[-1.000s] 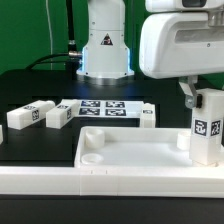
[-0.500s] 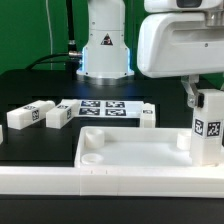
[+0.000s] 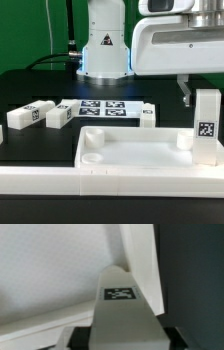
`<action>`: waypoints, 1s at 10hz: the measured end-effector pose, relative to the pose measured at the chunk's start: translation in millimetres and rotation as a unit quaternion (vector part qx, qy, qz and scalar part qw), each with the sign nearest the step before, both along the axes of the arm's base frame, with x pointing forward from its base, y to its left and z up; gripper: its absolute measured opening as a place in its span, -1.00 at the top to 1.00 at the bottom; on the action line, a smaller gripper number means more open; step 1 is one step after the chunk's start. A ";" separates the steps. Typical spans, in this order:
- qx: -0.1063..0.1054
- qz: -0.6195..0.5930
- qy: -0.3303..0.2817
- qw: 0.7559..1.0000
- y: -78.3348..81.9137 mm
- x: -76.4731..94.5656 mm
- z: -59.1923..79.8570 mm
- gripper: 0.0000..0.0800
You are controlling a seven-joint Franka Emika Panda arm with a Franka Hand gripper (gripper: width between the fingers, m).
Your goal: Assemble desk
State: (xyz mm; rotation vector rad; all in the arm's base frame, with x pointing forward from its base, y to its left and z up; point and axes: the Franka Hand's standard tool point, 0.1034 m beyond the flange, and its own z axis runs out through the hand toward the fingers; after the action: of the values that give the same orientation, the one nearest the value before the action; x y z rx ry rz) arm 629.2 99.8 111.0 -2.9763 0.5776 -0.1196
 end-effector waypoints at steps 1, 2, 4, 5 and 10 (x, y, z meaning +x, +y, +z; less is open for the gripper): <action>0.005 -0.056 0.004 0.998 0.5 -0.1 0.1 0.28; 0.009 -0.102 0.008 0.995 1.3 -0.3 0.1 0.28; 0.018 -0.188 0.016 0.982 2.4 0.0 0.2 0.27; 0.021 -0.220 0.019 0.975 2.8 0.1 0.4 0.27; 0.014 -0.157 0.014 0.987 2.4 0.4 0.8 -0.60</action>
Offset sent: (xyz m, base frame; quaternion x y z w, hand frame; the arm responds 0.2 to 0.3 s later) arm 0.0012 0.0093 -0.0040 -0.0003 -0.0122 0.2193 0.9756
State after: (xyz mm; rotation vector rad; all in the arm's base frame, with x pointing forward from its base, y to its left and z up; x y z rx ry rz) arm 629.5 102.2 111.8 -2.8412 1.0379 -0.0929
